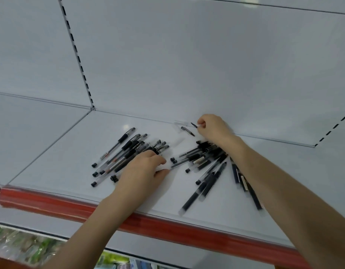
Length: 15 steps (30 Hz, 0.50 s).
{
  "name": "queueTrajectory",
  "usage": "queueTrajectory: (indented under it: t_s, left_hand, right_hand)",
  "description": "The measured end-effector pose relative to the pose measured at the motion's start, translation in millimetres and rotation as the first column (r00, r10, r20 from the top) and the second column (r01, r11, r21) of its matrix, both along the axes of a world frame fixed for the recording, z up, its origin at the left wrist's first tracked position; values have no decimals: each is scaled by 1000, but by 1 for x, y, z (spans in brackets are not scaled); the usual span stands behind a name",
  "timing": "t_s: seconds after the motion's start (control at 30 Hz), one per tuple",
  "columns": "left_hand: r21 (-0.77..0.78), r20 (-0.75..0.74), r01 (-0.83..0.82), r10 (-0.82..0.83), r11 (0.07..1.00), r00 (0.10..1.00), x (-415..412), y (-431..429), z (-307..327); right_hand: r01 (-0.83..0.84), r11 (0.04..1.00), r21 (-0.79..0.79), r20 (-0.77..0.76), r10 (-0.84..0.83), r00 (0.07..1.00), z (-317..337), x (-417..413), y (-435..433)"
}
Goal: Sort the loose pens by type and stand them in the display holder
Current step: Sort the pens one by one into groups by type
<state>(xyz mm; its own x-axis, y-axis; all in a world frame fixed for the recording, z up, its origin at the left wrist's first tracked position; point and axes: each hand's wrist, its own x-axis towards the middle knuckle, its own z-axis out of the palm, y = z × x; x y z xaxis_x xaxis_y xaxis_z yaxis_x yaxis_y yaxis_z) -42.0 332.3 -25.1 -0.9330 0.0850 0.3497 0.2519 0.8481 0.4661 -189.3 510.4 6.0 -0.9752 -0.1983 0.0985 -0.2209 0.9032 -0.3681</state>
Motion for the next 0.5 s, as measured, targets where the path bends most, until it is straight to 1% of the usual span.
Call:
queueTrajectory:
  t_s: [0.07,0.13,0.2,0.3,0.37,0.43,0.5]
  left_hand:
    - [-16,40,5,-5,1000,999,-3,4,0]
    - [-36,71,-3,6,999,997,-6,8,1]
    - [-60,87,-1,6,998,996,-10,13,3]
    - [-82,118,20,-10,996,993,-13,18,6]
    - [-51,107,58,-53,997,993,-13,19,8]
    - [43,107,60,-64,997,992,-11,16,12]
    - [185,152,37,-65,982,986,-8,11,18]
  right_hand:
    - [39,985,-168,-11,-41,999,9,7,14]
    - [68,934,-351,-17,-78,997,16,13,29]
    - [88,877,-473,-5,-103,995,20,20,43]
    - [79,831,-550,-3,-96,995,23,36,58]
    - [75,819,-569,-1,-92,996,23,48,65]
    - [79,802,-592,21,-83,996,24,59,71]
    - [72,772,-631,37,-63,997,25,68,73]
